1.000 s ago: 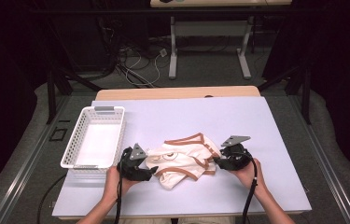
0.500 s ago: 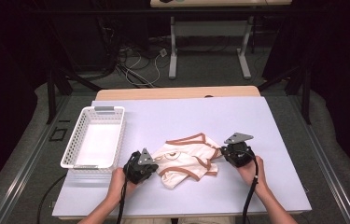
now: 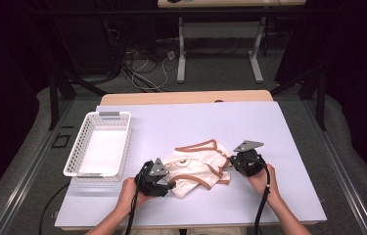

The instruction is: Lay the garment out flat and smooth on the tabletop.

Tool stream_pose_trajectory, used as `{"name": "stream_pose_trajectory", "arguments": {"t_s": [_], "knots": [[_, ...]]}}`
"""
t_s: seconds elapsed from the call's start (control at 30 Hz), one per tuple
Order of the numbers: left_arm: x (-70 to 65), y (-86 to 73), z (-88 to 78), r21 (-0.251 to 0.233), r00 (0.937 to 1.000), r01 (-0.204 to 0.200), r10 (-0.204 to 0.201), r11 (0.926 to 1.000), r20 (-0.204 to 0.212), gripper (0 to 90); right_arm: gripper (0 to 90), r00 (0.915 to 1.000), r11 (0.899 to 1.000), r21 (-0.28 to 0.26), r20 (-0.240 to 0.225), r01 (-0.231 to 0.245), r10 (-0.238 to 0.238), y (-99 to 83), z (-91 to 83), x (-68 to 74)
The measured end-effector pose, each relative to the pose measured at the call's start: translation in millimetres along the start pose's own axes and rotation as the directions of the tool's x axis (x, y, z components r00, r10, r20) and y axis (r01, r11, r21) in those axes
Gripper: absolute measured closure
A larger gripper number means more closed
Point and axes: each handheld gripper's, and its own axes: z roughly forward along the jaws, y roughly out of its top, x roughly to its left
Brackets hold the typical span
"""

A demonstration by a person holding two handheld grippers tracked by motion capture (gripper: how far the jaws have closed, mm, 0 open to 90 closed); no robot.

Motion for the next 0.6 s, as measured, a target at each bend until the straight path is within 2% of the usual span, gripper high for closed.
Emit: {"name": "stream_pose_trajectory", "arguments": {"t_s": [0.03,0.13,0.17,0.23,0.3,0.4,0.5,0.6], "knots": [[0.7,-0.1,2.9,0.001,0.9999,0.004,-0.004,1.0000,-0.010,58.6,85.1,1.0000,1.000,0.001,0.001,0.001,-0.001,0.2,0.2,0.3],[4.6,-1.1,6.8,-0.014,0.9999,0.009,-0.009,0.9999,-0.004,72.7,85.1,1.0000,1.000,0.003,0.006,0.007,-0.007,0.4,-0.1,0.2],[4.9,-0.5,6.9,-0.010,1.0000,0.000,0.000,0.9999,-0.006,76.5,85.1,0.9999,1.000,0.004,0.006,0.009,-0.009,0.5,-0.5,-0.4],[5.5,-0.3,6.9,-0.016,0.9997,-0.006,0.005,0.9998,-0.023,80.4,85.2,0.9999,1.000,0.003,0.009,0.013,-0.013,0.4,-0.6,-1.2],[7.1,-1.3,5.9,-0.024,0.9998,0.009,-0.009,0.9997,-0.015,82.2,85.4,0.9998,1.000,0.012,0.017,0.001,-0.001,0.1,-1.4,-1.4],[10.4,-1.7,0.5,-0.051,0.9991,0.023,-0.025,0.9984,-0.035,82.9,85.8,0.9995,1.000,0.011,0.032,-0.003,0.002,-0.7,-1.6,-3.6],[16.8,-1.4,-6.5,-0.075,0.9950,0.040,-0.047,0.9964,-0.089,83.1,86.0,0.9988,1.000,0.028,0.049,-0.004,0.002,-0.9,-3.2,-6.3],[25.1,-1.6,-8.4,-0.091,0.9843,0.073,-0.086,0.9932,-0.154,83.0,86.0,0.9979,0.999,0.042,0.065,0.004,-0.007,0.2,-4.4,-4.5]]}}
